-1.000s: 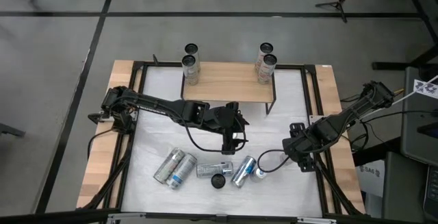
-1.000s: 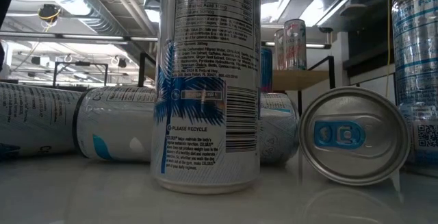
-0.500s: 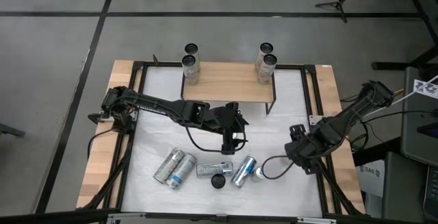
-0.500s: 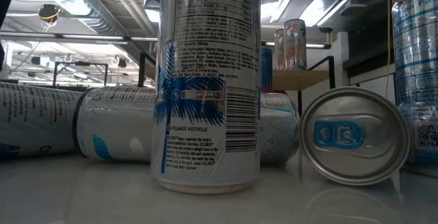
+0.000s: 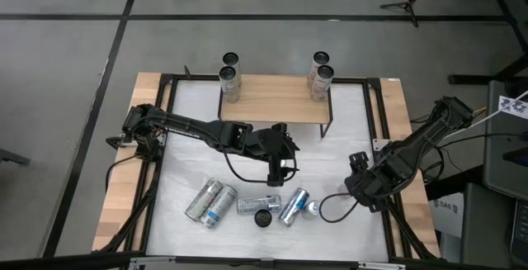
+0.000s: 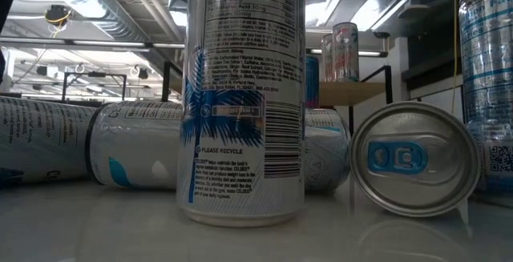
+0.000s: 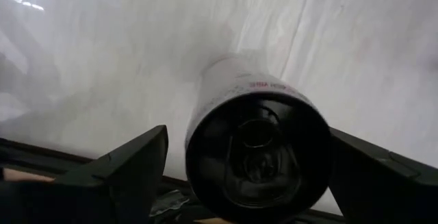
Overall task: Sort soda cans
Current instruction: Put the white pink soda can on the shelf and align with other white pink soda cans
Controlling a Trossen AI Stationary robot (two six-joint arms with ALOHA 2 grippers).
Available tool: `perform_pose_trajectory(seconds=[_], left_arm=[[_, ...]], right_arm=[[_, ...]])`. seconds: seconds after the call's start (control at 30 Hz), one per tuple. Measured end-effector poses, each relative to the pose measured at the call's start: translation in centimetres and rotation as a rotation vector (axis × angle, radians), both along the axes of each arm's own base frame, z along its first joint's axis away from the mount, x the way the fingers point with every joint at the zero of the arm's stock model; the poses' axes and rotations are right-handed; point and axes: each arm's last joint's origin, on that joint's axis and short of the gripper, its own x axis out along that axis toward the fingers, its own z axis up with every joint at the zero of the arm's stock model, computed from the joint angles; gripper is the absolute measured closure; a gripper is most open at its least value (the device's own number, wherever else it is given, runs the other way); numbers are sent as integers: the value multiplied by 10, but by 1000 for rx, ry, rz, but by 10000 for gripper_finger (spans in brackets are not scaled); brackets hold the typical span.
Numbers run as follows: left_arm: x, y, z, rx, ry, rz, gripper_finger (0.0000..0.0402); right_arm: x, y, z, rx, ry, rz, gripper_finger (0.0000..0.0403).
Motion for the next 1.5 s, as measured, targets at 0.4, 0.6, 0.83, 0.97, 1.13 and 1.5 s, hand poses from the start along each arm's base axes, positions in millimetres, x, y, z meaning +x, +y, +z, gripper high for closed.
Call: perform_pose_trajectory(seconds=[0.4, 0.6, 0.83, 0.97, 1.13, 1.5], left_arm=[[0, 0, 0, 0, 0, 0, 117], [0, 0, 0, 1, -1, 2, 117], [-2, 1, 3, 9, -8, 15, 117], [-5, 1, 8, 8, -17, 15, 117], [-9, 2, 9, 12, 7, 15, 117], [-18, 6, 13, 47, 50, 33, 117]], right_arm=[[1, 0, 0, -17, -23, -3, 127], [2, 1, 1, -6, -36, -5, 153], [13, -6, 16, 63, -52, -116, 142], [24, -16, 32, 120, -78, -181, 151], [37, -35, 59, 189, -122, -264, 145], [45, -87, 119, 206, -289, -403, 145]])
